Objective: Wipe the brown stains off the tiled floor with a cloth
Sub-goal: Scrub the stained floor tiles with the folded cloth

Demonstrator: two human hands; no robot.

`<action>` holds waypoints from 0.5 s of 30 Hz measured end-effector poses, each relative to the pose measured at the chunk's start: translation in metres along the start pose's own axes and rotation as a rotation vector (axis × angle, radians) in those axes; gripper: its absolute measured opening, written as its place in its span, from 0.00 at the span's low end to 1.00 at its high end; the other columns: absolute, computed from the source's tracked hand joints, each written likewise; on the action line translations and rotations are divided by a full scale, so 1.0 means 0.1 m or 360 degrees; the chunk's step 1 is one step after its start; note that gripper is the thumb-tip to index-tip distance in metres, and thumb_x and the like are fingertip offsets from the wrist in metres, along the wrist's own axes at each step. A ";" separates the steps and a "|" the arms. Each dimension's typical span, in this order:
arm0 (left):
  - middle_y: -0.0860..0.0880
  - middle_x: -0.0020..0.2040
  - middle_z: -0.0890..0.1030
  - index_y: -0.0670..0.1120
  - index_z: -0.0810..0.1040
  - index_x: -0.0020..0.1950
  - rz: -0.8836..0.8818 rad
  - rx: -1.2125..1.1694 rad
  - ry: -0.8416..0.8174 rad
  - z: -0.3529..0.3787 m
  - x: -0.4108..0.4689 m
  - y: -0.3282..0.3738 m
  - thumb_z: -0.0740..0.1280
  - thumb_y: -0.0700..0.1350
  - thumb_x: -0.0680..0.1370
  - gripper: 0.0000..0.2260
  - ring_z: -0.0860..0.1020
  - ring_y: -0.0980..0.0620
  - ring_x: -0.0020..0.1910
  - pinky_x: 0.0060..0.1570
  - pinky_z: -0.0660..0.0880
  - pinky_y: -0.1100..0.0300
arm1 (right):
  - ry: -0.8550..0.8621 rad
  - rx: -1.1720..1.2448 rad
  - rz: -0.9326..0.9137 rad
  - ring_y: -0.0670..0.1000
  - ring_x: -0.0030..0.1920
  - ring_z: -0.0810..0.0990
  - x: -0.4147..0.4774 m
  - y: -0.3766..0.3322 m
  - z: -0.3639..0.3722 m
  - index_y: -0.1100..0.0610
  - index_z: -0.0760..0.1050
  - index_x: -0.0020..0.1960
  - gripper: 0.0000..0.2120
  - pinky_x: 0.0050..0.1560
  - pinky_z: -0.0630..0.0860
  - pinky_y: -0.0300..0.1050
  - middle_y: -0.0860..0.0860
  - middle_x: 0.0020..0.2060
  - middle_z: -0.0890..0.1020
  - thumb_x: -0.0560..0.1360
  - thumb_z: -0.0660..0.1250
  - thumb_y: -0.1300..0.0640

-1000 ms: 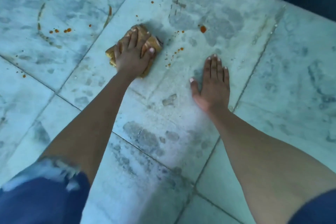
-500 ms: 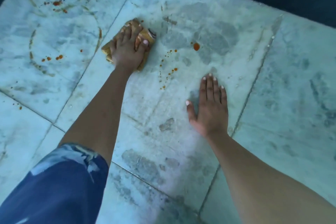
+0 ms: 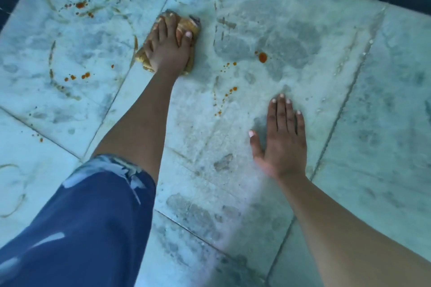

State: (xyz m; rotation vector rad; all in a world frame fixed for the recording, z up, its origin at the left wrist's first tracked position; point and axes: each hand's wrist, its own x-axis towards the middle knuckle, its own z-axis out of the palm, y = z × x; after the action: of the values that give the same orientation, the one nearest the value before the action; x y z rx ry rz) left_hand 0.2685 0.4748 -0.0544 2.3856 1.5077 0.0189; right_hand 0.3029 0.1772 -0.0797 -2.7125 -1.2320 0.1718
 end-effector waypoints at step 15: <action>0.49 0.79 0.50 0.55 0.51 0.77 0.0042 0.0009 -0.0003 -0.06 0.43 0.18 0.52 0.58 0.80 0.26 0.49 0.46 0.77 0.73 0.45 0.44 | -0.0029 -0.0007 0.0026 0.57 0.75 0.55 0.01 -0.01 -0.02 0.64 0.54 0.75 0.36 0.73 0.51 0.55 0.59 0.75 0.57 0.75 0.50 0.42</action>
State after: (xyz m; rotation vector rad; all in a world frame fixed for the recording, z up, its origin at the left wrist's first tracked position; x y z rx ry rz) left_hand 0.3021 0.5069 -0.0505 2.4087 1.4775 0.0184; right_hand 0.3028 0.1782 -0.0773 -2.7316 -1.2164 0.1968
